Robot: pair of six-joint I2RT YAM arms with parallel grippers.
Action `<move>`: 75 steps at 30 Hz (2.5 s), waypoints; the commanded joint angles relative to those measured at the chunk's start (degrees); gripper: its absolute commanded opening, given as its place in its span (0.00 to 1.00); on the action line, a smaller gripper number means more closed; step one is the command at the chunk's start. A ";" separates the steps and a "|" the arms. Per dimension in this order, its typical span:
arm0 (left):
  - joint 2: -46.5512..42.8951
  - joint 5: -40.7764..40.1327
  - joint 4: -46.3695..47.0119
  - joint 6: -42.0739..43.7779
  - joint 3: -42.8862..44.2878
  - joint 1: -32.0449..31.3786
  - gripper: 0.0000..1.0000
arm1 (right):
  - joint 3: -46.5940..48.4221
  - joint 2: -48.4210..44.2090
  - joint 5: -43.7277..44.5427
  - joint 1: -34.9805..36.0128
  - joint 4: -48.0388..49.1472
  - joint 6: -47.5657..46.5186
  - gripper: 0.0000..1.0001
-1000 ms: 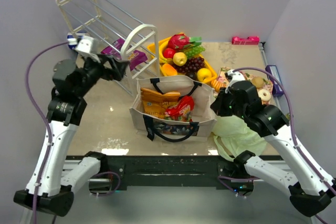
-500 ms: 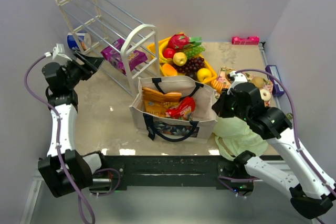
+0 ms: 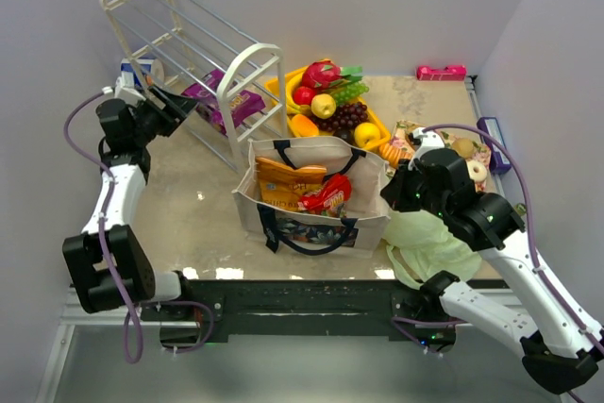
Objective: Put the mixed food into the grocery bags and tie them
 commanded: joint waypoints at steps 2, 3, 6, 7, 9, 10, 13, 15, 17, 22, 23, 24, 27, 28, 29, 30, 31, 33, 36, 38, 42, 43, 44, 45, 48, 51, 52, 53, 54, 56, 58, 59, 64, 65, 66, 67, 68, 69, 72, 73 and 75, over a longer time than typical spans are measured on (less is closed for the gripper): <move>2.39 -2.97 1.74 1.43 5.54 -3.53 0.75 | 0.62 -1.08 1.58 -0.03 0.10 -0.69 0.09; 2.92 -3.32 1.74 1.43 5.72 -3.79 0.75 | 0.63 -1.16 1.75 -0.03 -0.17 -0.69 0.09; 4.67 -3.50 1.30 2.13 6.69 -3.80 0.75 | 0.63 -1.96 2.45 0.06 -0.61 -0.69 0.09; 5.20 -3.41 0.60 2.39 7.13 -3.88 0.75 | 0.71 -2.04 2.63 -0.03 -0.78 -0.69 0.09; 6.34 -3.67 0.25 3.00 7.30 -4.06 0.75 | 0.89 -1.87 2.72 -0.03 -0.96 -0.78 0.09; 6.61 -3.85 -0.10 3.18 7.31 -4.06 0.75 | 0.89 -1.78 2.72 -0.03 -0.96 -0.87 0.09; 7.84 -4.46 -0.19 3.62 7.57 -4.32 0.72 | 0.98 -1.78 2.55 -0.03 -0.79 -0.87 0.09; 9.06 -4.73 -0.46 4.32 8.18 -4.76 0.70 | 0.89 -1.78 2.37 -0.03 -0.52 -0.78 0.09; 9.86 -4.73 -0.81 4.68 8.80 -5.02 0.61 | 0.80 -1.78 2.28 -0.03 -0.43 -0.78 0.09; 8.99 -4.73 1.30 4.50 7.57 -5.03 0.15 | 0.71 -1.96 2.37 -0.03 -0.70 -0.69 0.09; 8.72 -4.21 1.65 4.33 7.40 -5.03 0.10 | 0.63 -2.04 2.54 -0.03 -0.70 -0.78 0.09; 8.11 -4.12 2.52 4.07 7.22 -4.85 0.01 | 0.63 -1.96 2.54 -0.03 -0.70 -0.78 0.09; 5.31 -4.64 4.19 2.93 5.38 -4.15 0.00 | 0.89 -1.78 2.54 -0.03 -0.87 -0.78 0.09; 4.08 -5.08 4.55 2.48 4.76 -3.62 0.00 | 1.06 -1.78 2.72 -0.03 -0.87 -0.95 0.09; 2.76 -6.30 4.90 2.22 4.15 -3.10 0.00 | 1.15 -1.87 2.72 -0.12 -0.96 -0.87 0.09; -0.13 -7.01 5.16 1.96 3.18 -1.87 0.00 | 1.24 -1.87 2.89 -0.03 -0.96 -0.96 0.09; -1.63 -7.97 4.91 2.13 2.65 -1.34 0.00 | 1.24 -1.96 3.07 -0.03 -1.05 -0.87 0.09; -6.47 -11.05 2.72 4.14 1.95 -0.19 0.00 | 1.24 -1.96 3.07 -0.03 -0.87 -0.96 0.09; -13.06 -15.18 -0.71 9.50 0.55 -0.10 0.00 | 0.89 -1.87 2.72 -0.03 -0.26 -0.96 0.09; -18.05 -16.68 -1.51 13.62 -0.69 -0.10 0.00 | 0.63 -1.52 2.63 -0.03 0.27 -1.13 0.09; -22.39 -18.18 -8.08 18.38 -0.52 -0.54 0.00 | 0.71 -0.55 1.58 -0.03 1.23 -1.57 0.09; -22.91 -18.18 -8.63 18.82 -0.52 -0.63 0.00 | 0.97 -0.38 1.14 0.06 1.32 -1.66 0.09; -23.79 -17.74 -9.76 19.87 -0.17 -1.33 0.00 | 1.24 -0.03 0.88 -0.03 1.32 -1.75 0.08; -24.23 -17.74 -10.47 20.06 1.05 -1.59 0.00 | 1.33 0.06 0.79 0.06 1.24 -1.83 0.09; -25.46 -18.78 -16.00 21.64 6.32 -2.65 0.00 | 1.59 0.15 0.79 -0.03 1.24 -2.01 0.09; -26.43 -23.44 -22.59 24.88 13.27 -3.53 0.00 | 1.59 0.42 0.44 0.06 1.59 -2.10 0.09; -27.04 -25.28 -23.91 25.50 14.59 -3.88 0.00 | 1.59 0.50 0.26 0.06 1.76 -2.01 0.08; -27.57 -25.64 -25.84 26.73 16.60 -3.97 0.00 | 1.59 0.59 -0.26 -0.03 1.76 -2.10 0.09; -28.01 -25.47 -26.38 27.17 17.14 -4.06 0.00 | 1.68 0.77 -0.53 -0.03 2.11 -2.10 0.09; -29.77 -22.76 -26.74 28.49 18.02 -4.58 0.00 | 1.86 0.86 -1.32 -0.03 2.38 -2.19 0.09; -31.61 -15.59 -26.04 30.25 18.03 -5.63 0.00 | 2.12 1.12 -1.50 -0.12 2.38 -2.19 0.08; -32.05 -12.32 -24.47 31.73 18.03 -6.34 0.00 | 2.29 1.12 -1.50 -0.12 2.47 -2.19 0.08; -33.73 1.76 -20.76 31.92 18.29 -12.57 0.00 | 3.17 1.91 -1.41 -0.03 1.85 -2.89 0.08; -33.82 1.86 -20.85 31.92 18.73 -13.19 0.00 | 3.17 2.00 -1.50 -0.03 1.68 -2.89 0.08; -33.73 2.12 -20.76 31.92 18.82 -13.72 0.00 | 3.00 2.00 -1.41 -0.03 1.68 -2.89 0.08; -33.38 2.91 -20.59 31.49 18.91 -14.60 0.00 | 3.00 2.00 -1.32 -0.03 1.59 -2.89 0.09; -33.12 3.44 -19.63 30.96 18.91 -15.04 0.00 | 3.00 2.09 -1.32 -0.03 1.59 -2.80 0.08; -32.77 4.05 -19.18 30.52 18.91 -15.22 0.00 | 2.83 2.17 -1.32 -0.03 1.68 -2.80 0.09; -31.10 4.85 -17.34 29.90 18.73 -17.68 0.00 | 3.00 2.17 -1.06 -0.03 1.41 -2.63 0.09; -30.48 4.15 -17.16 30.42 18.82 -19.07 0.00 | 3.00 2.17 -1.06 -0.03 1.24 -2.54 0.09; -29.87 3.01 -17.95 31.65 19.61 -20.40 0.00 | 3.00 2.17 -0.62 -0.03 1.24 -2.28 0.08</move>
